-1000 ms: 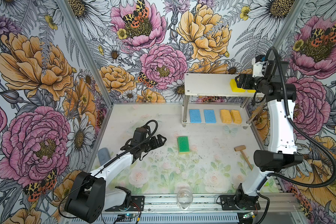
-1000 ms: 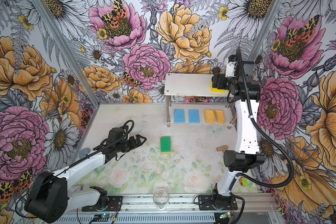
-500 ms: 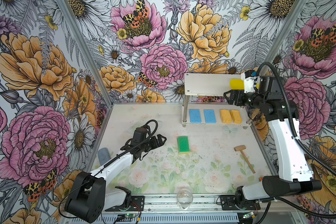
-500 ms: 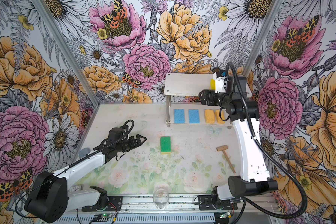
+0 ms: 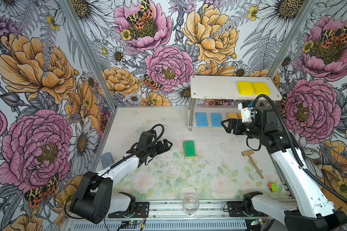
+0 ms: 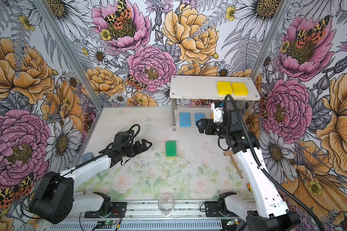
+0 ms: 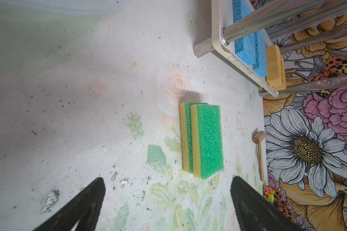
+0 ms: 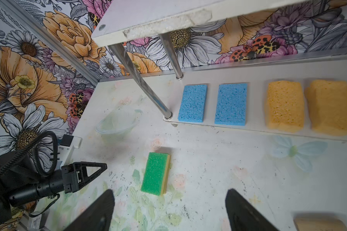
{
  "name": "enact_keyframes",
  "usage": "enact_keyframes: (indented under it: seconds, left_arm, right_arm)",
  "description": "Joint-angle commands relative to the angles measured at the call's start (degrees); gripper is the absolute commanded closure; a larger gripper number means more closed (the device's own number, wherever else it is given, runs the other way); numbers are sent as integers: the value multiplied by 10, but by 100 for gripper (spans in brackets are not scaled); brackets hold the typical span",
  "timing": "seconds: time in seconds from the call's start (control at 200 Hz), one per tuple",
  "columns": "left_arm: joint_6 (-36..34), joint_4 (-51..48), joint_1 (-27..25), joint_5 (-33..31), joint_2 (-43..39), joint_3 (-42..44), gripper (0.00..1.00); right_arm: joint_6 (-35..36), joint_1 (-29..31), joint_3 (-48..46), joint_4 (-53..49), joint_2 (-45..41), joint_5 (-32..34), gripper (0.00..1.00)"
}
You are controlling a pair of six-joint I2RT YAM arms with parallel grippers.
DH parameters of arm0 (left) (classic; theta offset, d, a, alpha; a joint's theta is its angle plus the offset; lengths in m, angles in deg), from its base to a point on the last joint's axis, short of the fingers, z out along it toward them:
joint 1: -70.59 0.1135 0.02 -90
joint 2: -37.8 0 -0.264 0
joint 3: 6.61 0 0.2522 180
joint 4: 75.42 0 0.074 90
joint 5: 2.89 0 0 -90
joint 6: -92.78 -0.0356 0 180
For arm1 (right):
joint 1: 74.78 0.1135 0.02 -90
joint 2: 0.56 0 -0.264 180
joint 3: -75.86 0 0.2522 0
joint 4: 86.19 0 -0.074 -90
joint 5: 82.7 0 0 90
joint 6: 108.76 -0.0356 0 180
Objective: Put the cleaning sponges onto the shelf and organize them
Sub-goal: 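Move the right gripper down over the last yellow-green sponge on the table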
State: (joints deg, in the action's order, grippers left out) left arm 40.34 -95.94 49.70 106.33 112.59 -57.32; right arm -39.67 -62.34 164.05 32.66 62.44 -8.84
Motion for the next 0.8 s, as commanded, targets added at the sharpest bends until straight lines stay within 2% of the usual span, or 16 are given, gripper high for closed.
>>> enact_keyframes:
  seconds: [0.0,0.1,0.145,0.36,0.796]
  left_arm:
    - [9,22,-6,14,8,-10,1]
    - [8,19,-8,16,14,-15,1]
    - [9,17,-9,15,16,-18,1]
    - [18,16,-15,4,15,-16,1]
    - [11,2,-12,7,8,-11,1]
  right_arm:
    - [-54,30,-56,75,-1,10,11]
    - [-72,72,-83,97,25,28,11]
    - [-72,96,-85,99,43,42,8]
    - [-89,206,-87,109,130,158,6]
    - [-128,281,-63,112,256,213,5]
